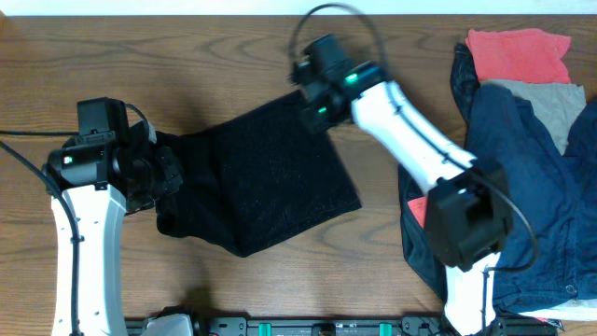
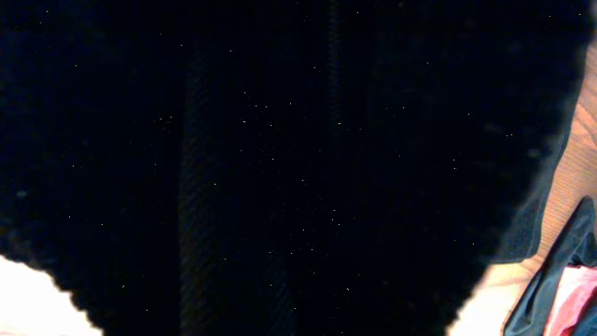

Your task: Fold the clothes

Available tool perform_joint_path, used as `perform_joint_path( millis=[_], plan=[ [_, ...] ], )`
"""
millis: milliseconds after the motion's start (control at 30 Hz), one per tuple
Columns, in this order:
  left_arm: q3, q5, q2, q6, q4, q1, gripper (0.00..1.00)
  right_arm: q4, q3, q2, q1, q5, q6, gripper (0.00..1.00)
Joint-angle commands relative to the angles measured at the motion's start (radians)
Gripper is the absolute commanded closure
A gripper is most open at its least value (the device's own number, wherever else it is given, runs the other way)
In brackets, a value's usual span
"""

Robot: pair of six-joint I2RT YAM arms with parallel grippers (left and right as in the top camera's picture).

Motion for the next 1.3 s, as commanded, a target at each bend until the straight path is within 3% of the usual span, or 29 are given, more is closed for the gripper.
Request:
perform_joint_path(
  millis=[0, 400, 700, 933, 1100, 1167, 1267],
  plan=[
    [0.038, 0.032, -0.020, 0.017, 0.012, -0.008, 0.94, -0.023, -0.056, 0.023, -0.033, -0.005, -0.021, 0.96],
    [0.038, 0.039, -0.005, -0.056, 0.079, -0.195, 0.94, 0.138, -0.337, 0.023, -0.015, -0.095, -0.019, 0.94],
    [0.038, 0.039, 0.068, -0.211, 0.206, -0.414, 0.94, 0.169, -0.376, 0.023, 0.068, -0.096, 0.003, 0.94],
    [0.038, 0.038, 0.197, -0.242, 0.315, -0.560, 0.91, 0.164, -0.376, 0.023, 0.097, -0.065, 0.023, 0.94],
    [0.038, 0.034, 0.270, -0.223, 0.359, -0.584, 0.50, 0.088, -0.345, 0.010, 0.059, 0.050, 0.045, 0.89],
    [0.039, 0.033, 0.273, -0.169, 0.381, -0.565, 0.26, 0.029, -0.309, -0.011, 0.022, 0.126, 0.046, 0.87],
    [0.067, 0.030, 0.259, -0.125, 0.390, -0.503, 0.21, -0.068, -0.226, -0.055, -0.054, 0.257, 0.048, 0.84]
  ],
)
